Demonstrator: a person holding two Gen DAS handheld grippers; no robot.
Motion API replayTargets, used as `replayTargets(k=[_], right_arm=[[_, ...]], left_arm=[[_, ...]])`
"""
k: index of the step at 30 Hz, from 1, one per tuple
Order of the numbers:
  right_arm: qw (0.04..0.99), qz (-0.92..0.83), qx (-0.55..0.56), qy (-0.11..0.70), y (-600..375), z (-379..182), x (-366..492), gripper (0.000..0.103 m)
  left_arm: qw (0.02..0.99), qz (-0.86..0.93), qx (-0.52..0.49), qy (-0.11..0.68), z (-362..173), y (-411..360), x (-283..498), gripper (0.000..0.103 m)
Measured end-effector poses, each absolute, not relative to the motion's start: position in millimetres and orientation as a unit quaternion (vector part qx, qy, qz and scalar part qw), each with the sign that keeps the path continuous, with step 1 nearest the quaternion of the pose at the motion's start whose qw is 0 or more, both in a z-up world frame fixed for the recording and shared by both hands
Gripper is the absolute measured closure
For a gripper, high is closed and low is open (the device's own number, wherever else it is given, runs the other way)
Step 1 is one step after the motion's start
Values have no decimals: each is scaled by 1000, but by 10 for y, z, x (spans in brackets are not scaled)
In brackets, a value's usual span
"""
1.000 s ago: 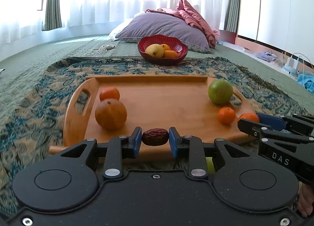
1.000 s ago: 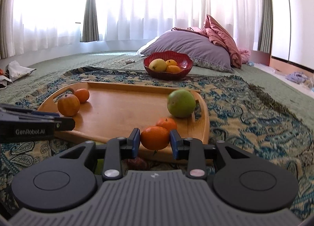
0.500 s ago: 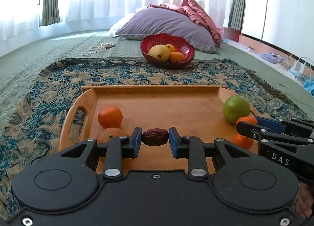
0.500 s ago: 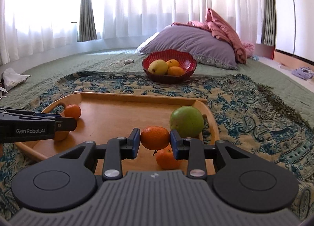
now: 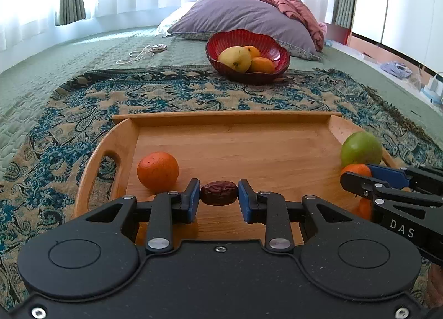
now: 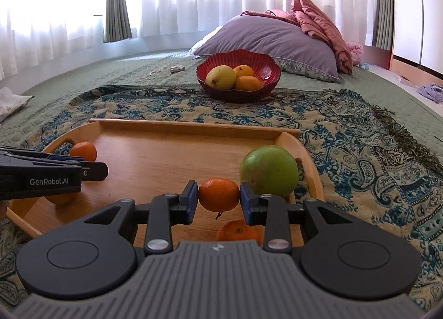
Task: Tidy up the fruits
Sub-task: 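Lift and carry the date and mandarin over the tray with both grippers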
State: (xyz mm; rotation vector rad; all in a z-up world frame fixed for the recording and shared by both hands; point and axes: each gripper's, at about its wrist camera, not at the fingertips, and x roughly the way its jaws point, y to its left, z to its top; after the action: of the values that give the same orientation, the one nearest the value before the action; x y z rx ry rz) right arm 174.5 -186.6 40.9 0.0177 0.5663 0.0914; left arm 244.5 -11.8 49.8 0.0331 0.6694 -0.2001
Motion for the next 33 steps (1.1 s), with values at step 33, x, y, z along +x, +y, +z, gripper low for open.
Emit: replayTargets(k=[33], right_arm=[[954, 59, -5, 294, -1770, 299, 1786, 65]], left_arm=[[935, -114, 38, 333, 361, -288, 2386, 74]])
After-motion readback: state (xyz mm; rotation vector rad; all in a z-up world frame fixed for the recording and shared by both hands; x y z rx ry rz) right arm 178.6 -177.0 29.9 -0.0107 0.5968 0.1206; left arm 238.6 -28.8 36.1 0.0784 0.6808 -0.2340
